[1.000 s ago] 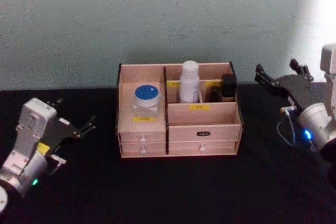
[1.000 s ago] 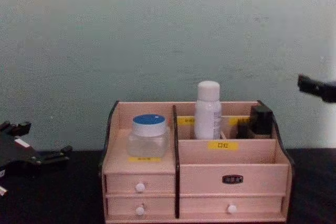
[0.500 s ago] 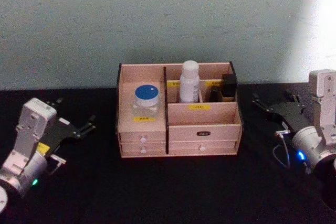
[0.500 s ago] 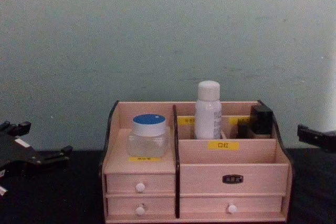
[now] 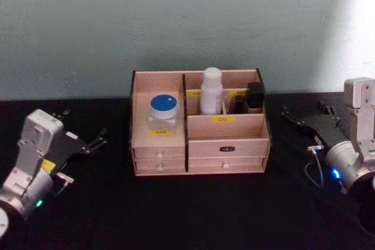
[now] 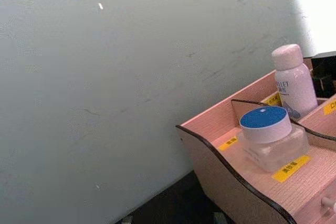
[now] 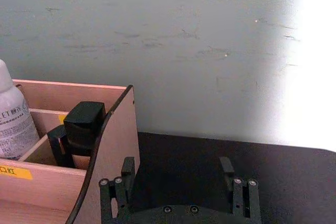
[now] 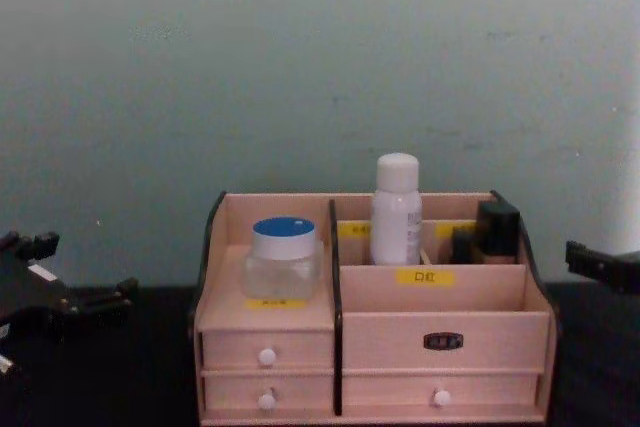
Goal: Pick up the facial cleanser and watermelon frost from the table and place them into the tiered storage box.
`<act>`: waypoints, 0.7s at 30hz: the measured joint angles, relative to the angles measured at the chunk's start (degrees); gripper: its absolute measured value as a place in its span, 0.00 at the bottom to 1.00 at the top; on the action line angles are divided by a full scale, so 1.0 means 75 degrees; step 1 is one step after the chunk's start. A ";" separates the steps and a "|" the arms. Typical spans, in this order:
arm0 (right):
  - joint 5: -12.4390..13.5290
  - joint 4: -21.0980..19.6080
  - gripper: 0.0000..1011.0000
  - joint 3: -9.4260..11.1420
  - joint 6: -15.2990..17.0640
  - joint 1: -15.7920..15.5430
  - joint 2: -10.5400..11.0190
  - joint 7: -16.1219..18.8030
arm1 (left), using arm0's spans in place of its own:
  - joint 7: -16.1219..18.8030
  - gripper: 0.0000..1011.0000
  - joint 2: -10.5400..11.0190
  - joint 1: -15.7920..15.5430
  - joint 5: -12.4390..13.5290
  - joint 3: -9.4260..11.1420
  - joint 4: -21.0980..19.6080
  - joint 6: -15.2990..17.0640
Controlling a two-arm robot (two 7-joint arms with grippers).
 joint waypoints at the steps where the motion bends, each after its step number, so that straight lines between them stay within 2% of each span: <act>1: 0.0000 -0.0002 0.99 0.0000 -0.0001 0.0000 0.0001 0.0000 | 0.0000 0.99 0.0000 0.0000 0.0000 0.0000 0.0000 0.0000; 21: 0.0017 -0.0021 0.99 -0.0004 -0.0015 -0.0008 0.0009 -0.0012 | 0.0000 0.99 0.0000 0.0000 0.0000 -0.0001 0.0000 0.0000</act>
